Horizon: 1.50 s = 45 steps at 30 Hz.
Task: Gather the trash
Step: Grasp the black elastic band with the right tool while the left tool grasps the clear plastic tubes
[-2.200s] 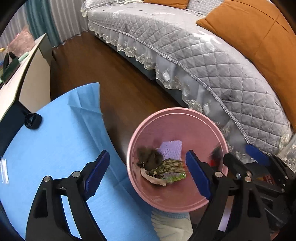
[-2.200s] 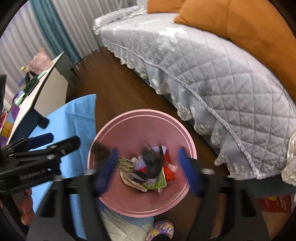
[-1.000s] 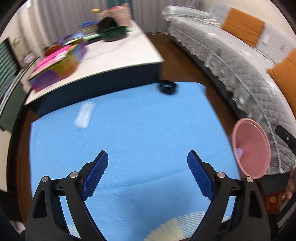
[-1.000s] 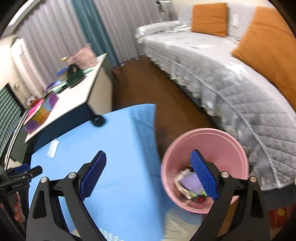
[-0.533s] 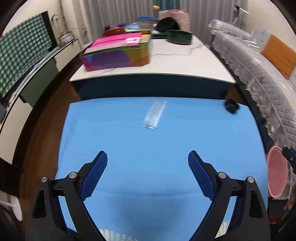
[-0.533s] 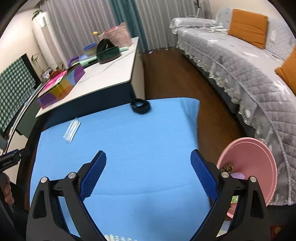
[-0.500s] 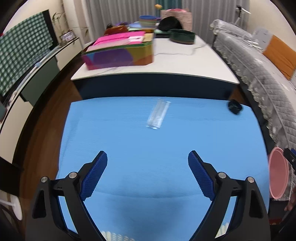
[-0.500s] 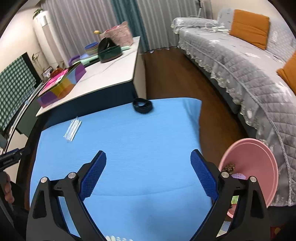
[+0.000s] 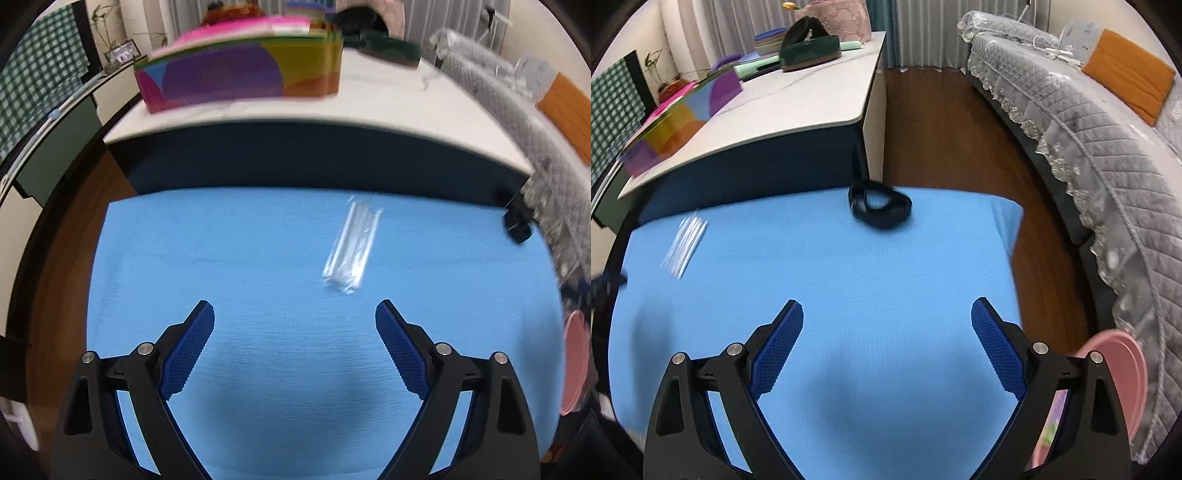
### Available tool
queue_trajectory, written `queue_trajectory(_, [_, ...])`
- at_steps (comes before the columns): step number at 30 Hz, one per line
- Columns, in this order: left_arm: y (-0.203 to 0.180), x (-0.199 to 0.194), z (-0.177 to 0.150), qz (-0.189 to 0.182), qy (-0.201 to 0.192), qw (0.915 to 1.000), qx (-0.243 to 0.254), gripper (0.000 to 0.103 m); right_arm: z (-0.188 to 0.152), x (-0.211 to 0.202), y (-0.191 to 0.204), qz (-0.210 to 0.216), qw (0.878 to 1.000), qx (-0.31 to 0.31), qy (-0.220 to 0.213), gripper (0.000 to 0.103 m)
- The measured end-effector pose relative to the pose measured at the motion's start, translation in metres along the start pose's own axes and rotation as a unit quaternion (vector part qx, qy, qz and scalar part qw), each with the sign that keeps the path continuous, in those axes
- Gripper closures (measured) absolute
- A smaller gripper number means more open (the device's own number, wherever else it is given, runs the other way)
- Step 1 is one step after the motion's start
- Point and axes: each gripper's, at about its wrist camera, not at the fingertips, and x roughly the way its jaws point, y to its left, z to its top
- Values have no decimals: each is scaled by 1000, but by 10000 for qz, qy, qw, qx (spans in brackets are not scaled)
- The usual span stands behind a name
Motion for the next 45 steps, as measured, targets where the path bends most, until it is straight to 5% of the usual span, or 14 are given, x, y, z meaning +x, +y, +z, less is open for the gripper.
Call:
queue_trajectory(12, [25,23,16,-68,153,9998,-130,17,61,93,8,-315,9990,273,-146,13])
queue_trajectory(13, [24,25,17,-51,160,9998,-120,17,61,93,7,-273,9991,256,-179,28])
queue_trajectory(14, [23,27,19,-54,172,9998,-107,17,60,93,7,-214,9993,236,-179,54])
queue_trajectory(16, [20,30,21,-71,182,9997,-114,17,59,96,6,-124,9997,227,19,80])
queue_trajectory(17, [18,31,22,-90,185,9997,-125,17,57,94,6,-91,9997,234,72,85])
queue_trajectory(30, [-21,68,31,-215,394,9990,58,17,6,-21,6,81,9992,-370,-89,88])
queue_trajectory(36, [-31,76,39,-144,397,9991,-14,17,-36,-82,-13,44,9994,-183,-303,88])
queue_trajectory(37, [-34,78,39,-138,374,9992,1,24,-45,-93,-18,31,9993,-84,-361,88])
queue_trajectory(39, [-37,84,40,-92,416,9991,70,57,-59,-108,-26,42,9991,85,-416,88])
queue_trajectory(40, [-38,86,40,-79,463,9989,66,89,-67,-114,-31,51,9989,204,-418,88])
queue_trajectory(43, [-39,80,38,-250,299,9992,-47,102,-95,-133,-46,116,9966,620,-527,88])
queue_trajectory(45, [-42,68,36,-259,185,9995,24,102,-108,-141,-55,78,9950,768,-628,88])
